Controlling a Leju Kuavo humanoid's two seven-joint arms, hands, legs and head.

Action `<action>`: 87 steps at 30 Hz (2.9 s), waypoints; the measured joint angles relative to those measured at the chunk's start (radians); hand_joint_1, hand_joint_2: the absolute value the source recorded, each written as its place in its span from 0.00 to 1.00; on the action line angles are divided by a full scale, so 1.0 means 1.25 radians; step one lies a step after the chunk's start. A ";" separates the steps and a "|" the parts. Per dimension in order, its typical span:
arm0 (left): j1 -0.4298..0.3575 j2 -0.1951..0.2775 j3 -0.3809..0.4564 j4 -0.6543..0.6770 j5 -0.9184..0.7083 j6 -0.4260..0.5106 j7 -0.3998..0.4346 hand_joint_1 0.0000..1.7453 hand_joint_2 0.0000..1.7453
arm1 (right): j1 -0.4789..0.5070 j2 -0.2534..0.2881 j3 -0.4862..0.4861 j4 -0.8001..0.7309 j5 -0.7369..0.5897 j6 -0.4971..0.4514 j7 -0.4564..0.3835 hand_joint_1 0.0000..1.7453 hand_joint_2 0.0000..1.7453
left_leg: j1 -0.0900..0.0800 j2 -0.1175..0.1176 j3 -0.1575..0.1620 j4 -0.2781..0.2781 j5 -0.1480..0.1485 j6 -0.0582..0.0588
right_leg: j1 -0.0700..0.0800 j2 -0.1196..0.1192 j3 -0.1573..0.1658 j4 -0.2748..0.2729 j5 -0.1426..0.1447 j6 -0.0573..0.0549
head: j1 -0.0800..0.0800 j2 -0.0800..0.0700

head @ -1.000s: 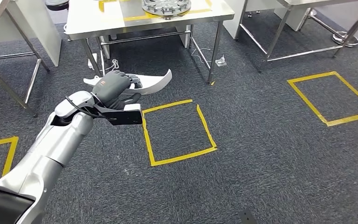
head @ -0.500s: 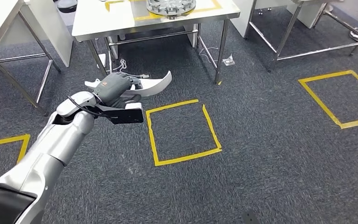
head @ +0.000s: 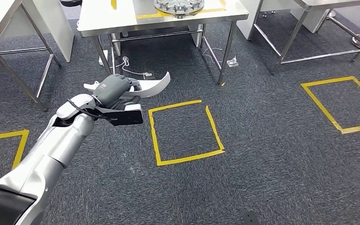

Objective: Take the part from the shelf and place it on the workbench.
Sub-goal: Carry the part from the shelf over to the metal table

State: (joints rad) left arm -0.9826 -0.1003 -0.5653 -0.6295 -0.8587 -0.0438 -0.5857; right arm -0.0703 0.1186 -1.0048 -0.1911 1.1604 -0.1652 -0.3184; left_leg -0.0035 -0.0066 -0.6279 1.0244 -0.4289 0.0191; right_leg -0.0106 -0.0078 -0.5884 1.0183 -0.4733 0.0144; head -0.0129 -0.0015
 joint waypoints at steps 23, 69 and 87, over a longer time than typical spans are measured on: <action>0.030 0.005 -0.001 -0.022 -0.002 0.009 0.014 0.98 1.00 | 0.001 -0.003 0.000 0.000 0.013 0.025 0.000 0.00 0.00 | 0.009 0.005 -0.079 0.212 -0.096 -0.033 | -0.006 0.050 -0.024 0.019 0.014 -0.024 | 0.010 0.000; 0.034 0.003 -0.001 -0.036 -0.019 0.003 0.046 0.98 1.00 | 0.002 0.000 0.000 0.000 0.023 -0.004 0.003 0.00 0.00 | 0.011 0.043 0.060 0.002 -0.056 -0.003 | -0.018 -0.003 -0.114 0.122 0.024 0.034 | 0.019 0.000; 0.039 0.004 -0.001 -0.017 -0.034 0.013 0.047 0.98 1.00 | 0.004 0.003 0.000 0.001 0.027 -0.010 0.001 0.00 0.00 | -0.004 -0.008 -0.085 0.026 0.054 -0.009 | 0.000 0.039 0.077 0.014 -0.072 -0.021 | 0.018 0.000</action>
State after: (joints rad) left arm -0.9338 -0.0957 -0.5665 -0.6507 -0.9018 -0.0269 -0.5268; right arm -0.0654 0.1220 -1.0044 -0.1897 1.1939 -0.1777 -0.3169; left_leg -0.0085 -0.0166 -0.7337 1.0564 -0.3619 0.0074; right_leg -0.0102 0.0410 -0.4917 1.0360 -0.5637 -0.0121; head 0.0094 -0.0015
